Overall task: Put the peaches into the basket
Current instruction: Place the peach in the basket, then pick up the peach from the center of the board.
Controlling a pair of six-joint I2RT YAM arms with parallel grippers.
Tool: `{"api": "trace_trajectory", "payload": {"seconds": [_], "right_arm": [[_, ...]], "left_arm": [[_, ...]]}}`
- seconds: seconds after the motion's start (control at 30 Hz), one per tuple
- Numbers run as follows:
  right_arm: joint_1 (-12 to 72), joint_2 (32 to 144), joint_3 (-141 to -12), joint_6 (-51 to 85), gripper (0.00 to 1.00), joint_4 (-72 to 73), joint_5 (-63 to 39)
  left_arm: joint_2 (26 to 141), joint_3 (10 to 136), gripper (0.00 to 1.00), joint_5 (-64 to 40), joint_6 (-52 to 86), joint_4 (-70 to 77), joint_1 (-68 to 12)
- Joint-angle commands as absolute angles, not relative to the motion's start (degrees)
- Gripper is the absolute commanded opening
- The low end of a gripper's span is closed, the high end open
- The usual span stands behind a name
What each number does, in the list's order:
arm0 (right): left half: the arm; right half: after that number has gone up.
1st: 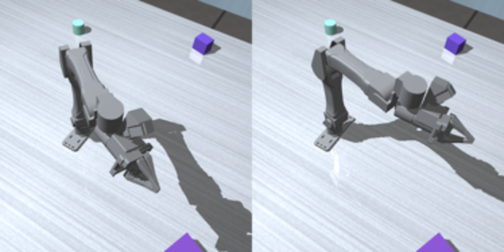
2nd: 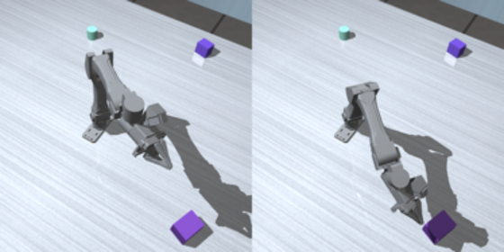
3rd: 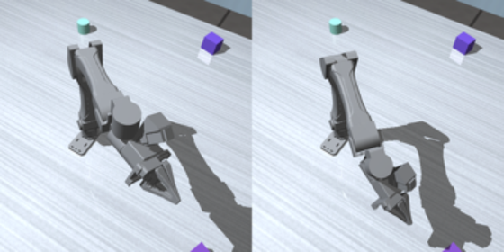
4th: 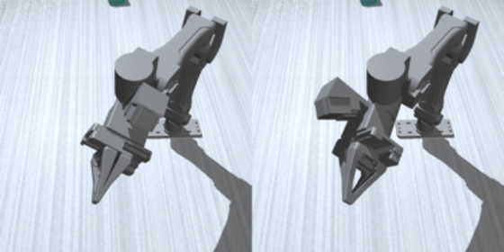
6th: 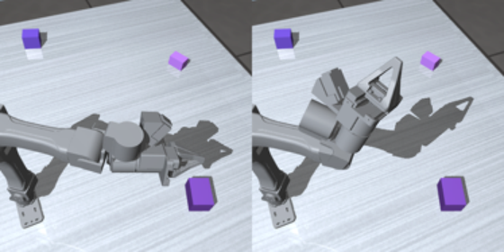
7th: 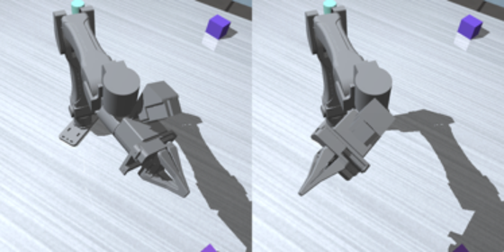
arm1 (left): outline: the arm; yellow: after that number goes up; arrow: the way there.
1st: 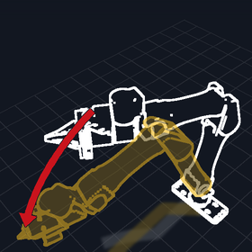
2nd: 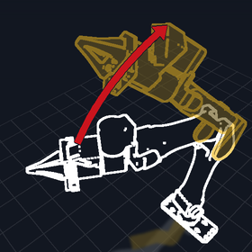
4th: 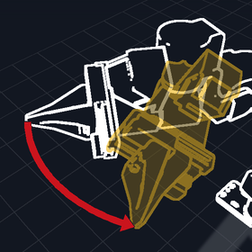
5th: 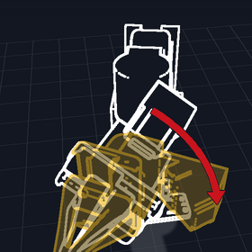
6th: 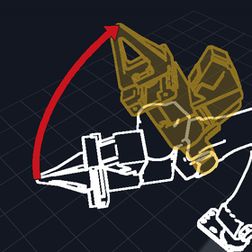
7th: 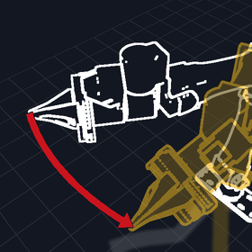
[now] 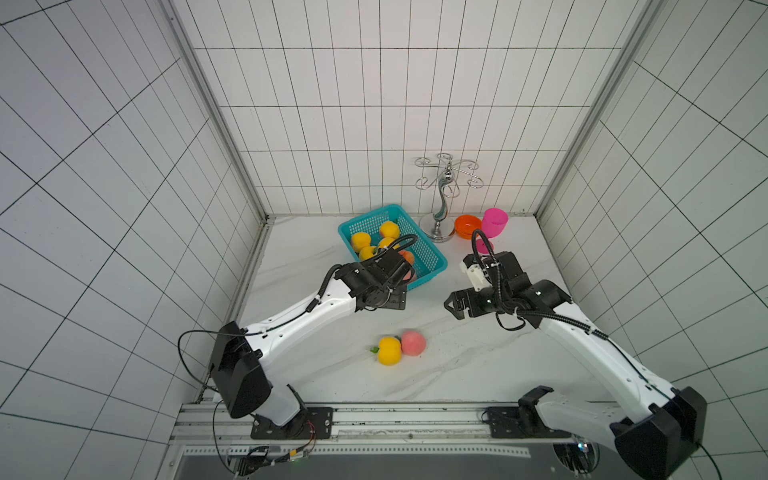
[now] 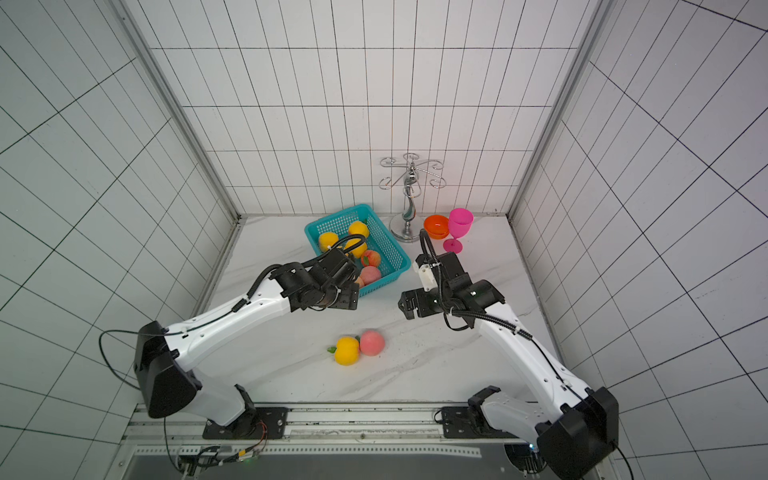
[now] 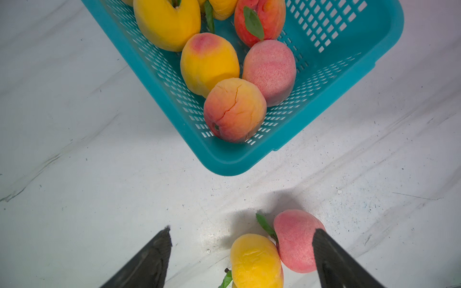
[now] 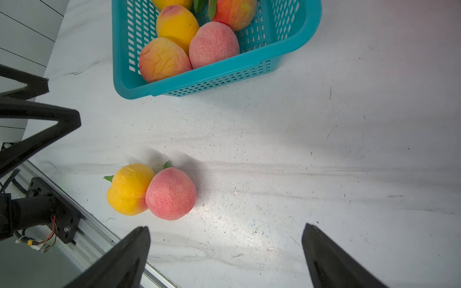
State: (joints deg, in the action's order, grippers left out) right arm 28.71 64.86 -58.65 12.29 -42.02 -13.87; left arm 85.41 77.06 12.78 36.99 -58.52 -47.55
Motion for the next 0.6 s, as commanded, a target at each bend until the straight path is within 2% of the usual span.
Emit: {"api": "trace_trajectory", "payload": {"seconds": [0.0,0.23,0.57], "right_arm": [[32.0,63.99,-57.02,14.79,0.98,-42.29,-11.83],[41.43,67.0,-57.52,21.37,0.99,-39.9,-7.34],[53.35,71.34,-60.68,30.49,1.0,-44.25,3.42]], "left_arm": [[81.68,74.12,0.87,11.39,39.59,-58.65,-47.72],[74.04,65.94,0.87,8.12,40.77,-58.44,-47.81],[59.58,58.8,0.86,6.7,40.51,-63.59,-48.86]]}}
